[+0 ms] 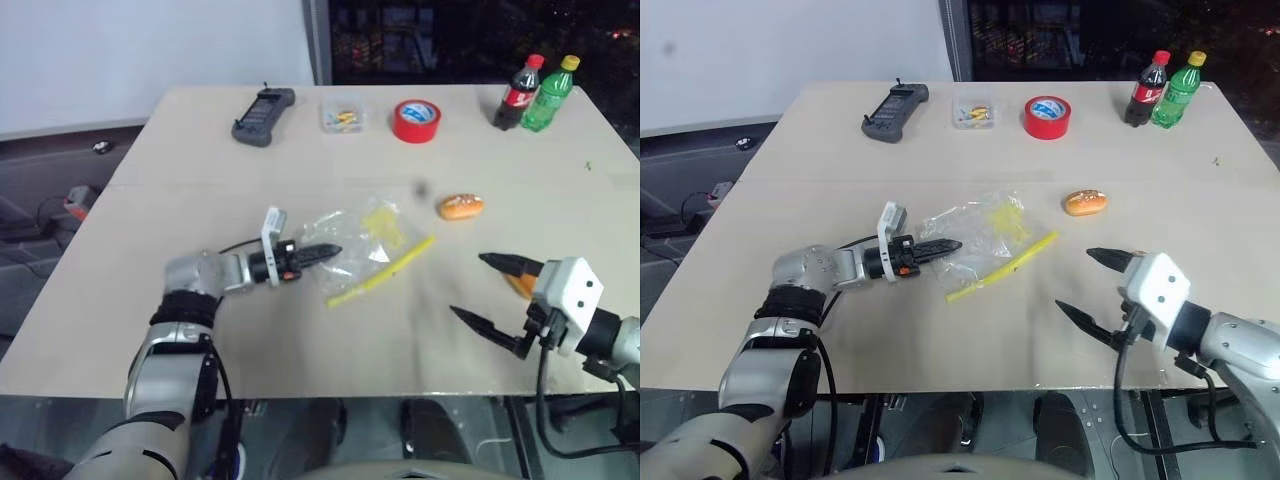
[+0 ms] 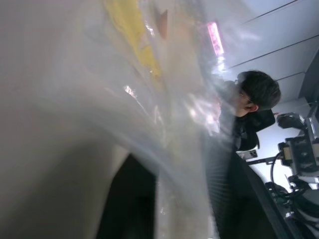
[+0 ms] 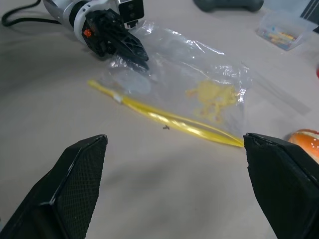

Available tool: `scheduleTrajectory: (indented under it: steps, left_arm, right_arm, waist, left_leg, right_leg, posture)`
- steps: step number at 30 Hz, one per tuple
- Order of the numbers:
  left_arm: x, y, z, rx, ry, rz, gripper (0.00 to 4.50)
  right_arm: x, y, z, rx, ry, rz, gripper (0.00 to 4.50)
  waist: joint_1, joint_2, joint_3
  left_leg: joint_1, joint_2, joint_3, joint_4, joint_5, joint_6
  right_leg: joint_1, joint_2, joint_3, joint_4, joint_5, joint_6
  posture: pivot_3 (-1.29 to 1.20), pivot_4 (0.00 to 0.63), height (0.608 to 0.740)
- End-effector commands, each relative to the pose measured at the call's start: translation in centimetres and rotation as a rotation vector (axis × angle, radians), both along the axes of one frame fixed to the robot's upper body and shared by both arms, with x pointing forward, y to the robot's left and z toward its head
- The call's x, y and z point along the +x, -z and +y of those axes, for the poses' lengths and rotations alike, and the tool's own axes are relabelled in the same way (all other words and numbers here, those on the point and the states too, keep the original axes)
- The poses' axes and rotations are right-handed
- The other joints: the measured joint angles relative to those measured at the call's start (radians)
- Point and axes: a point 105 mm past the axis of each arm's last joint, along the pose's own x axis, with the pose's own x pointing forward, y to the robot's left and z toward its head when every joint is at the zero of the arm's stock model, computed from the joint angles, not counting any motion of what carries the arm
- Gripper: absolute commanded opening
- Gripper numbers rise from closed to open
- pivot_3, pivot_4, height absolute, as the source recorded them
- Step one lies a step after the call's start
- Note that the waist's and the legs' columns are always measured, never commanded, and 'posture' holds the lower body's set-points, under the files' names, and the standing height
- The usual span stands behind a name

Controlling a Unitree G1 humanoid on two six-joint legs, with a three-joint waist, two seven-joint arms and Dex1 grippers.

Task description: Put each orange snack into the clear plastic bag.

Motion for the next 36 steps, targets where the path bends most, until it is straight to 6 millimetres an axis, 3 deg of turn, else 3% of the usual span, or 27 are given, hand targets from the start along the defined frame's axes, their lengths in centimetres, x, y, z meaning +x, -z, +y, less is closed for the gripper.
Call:
scheduleTrajectory:
  steps: [1,3,6,14,21,22,23,25,29,31,32,36]
  left_arm:
    - [-0.3,-2.9,-0.6,-0.154,0.036,0.07,0.1]
    - [-0.7,-5.0,-0.7,-0.232,0.067,0.075,0.1]
    - [-1.2,-6.7,-0.6,-0.266,0.09,0.064,0.1]
    - [-1.5,-8.6,-0.8,-0.312,0.088,0.044,0.1]
    - [-1.3,-9.3,-0.8,-0.332,0.068,0.031,0.1]
    - [-1.3,-9.4,-0.8,-0.332,0.065,0.029,0.0]
    - [-1.4,-9.4,-0.7,-0.333,0.062,0.026,0.0]
    - [-1.3,-9.6,-0.6,-0.341,0.05,0.026,0.0]
    - [-1.2,-9.6,-0.3,-0.342,0.03,0.025,0.0]
    - [-1.1,-9.7,-0.1,-0.345,0.015,0.024,0.0]
    - [-1.0,-9.7,0.0,-0.344,0.002,0.023,0.0]
    - [0.5,-8.9,0.7,-0.192,-0.172,-0.075,0.0]
  right_arm:
    - [1.0,0.1,1.4,-0.153,0.001,-0.171,4.5]
    - [2.1,0.5,2.3,-0.225,0.014,-0.262,4.5]
    - [4.4,0.5,3.1,-0.307,0.076,-0.406,4.5]
    - [8.7,0.7,5.3,-0.426,0.131,-0.622,4.5]
    - [11.4,0.9,7.4,-0.416,0.177,-0.71,4.5]
    - [11.7,0.9,7.5,-0.409,0.189,-0.709,4.08]
    - [12.0,0.8,7.6,-0.402,0.201,-0.712,3.95]
    - [12.5,0.6,7.6,-0.395,0.223,-0.726,2.89]
    - [13.1,0.3,7.3,-0.358,0.265,-0.724,1.51]
    - [13.2,0.1,7.1,-0.342,0.273,-0.717,0.29]
    - [13.2,0.0,7.0,-0.334,0.274,-0.713,0.05]
    - [13.5,-0.6,6.2,-0.312,0.275,-0.675,0.05]
  waist:
    - [0.0,0.0,0.0]
    - [-0.004,-0.002,0.001]
    - [-0.011,-0.002,0.001]
    - [-0.025,-0.003,0.001]
    - [-0.026,-0.003,0.001]
    - [-0.026,-0.003,0.001]
    - [-0.027,-0.003,0.001]
    - [-0.027,-0.003,0.001]
    - [-0.027,-0.003,0.001]
    - [-0.028,-0.003,0.001]
    - [-0.028,-0.003,0.001]
    - [-0.029,-0.003,0.001]
  left_leg:
    - [0.0,0.0,0.0,0.0,0.0,0.0]
    - [-0.001,0.0,0.0,0.001,0.0,0.0]
    - [-0.001,0.0,0.0,0.001,0.002,-0.004]
    - [0.0,0.0,0.001,0.001,0.003,-0.006]
    - [0.0,0.0,0.001,0.001,0.003,-0.007]
    - [0.0,0.0,0.001,0.001,0.002,-0.007]
    - [0.0,0.0,0.001,0.001,0.002,-0.007]
    - [0.0,0.0,0.001,0.001,0.002,-0.007]
    - [0.0,0.0,0.001,0.001,0.002,-0.007]
    - [0.0,0.0,0.001,0.001,0.002,-0.007]
    - [0.0,0.0,0.001,0.001,0.002,-0.007]
    - [0.0,0.0,0.001,0.001,0.002,-0.007]
  right_leg:
    - [0.0,0.0,0.0,0.0,0.0,0.0]
    - [0.0,0.001,0.0,0.0,0.0,0.001]
    - [-0.001,0.001,0.0,0.001,0.0,0.001]
    - [-0.002,0.001,0.002,0.002,0.003,-0.004]
    - [-0.002,0.001,0.003,0.003,0.003,-0.004]
    - [-0.002,0.002,0.003,0.003,0.003,-0.004]
    - [-0.002,0.002,0.003,0.003,0.003,-0.005]
    - [-0.003,0.002,0.004,0.004,0.003,-0.005]
    - [-0.003,0.002,0.004,0.004,0.003,-0.005]
    - [-0.003,0.002,0.004,0.004,0.003,-0.005]
    - [-0.003,0.002,0.004,0.004,0.003,-0.005]
    - [-0.003,0.002,0.004,0.004,0.003,-0.005]
  posture:
    - [0.0,0.15,0.74]
    - [0.0,0.15,0.74]
    - [0.0,0.15,0.74]
    - [0.0,0.15,0.74]
    - [0.0,0.15,0.74]
    - [0.0,0.15,0.74]
    - [0.0,0.15,0.74]
    - [0.0,0.15,0.74]
    - [0.0,0.15,0.74]
    - [0.0,0.15,0.74]
    - [0.0,0.15,0.74]
    - [0.0,0.15,0.74]
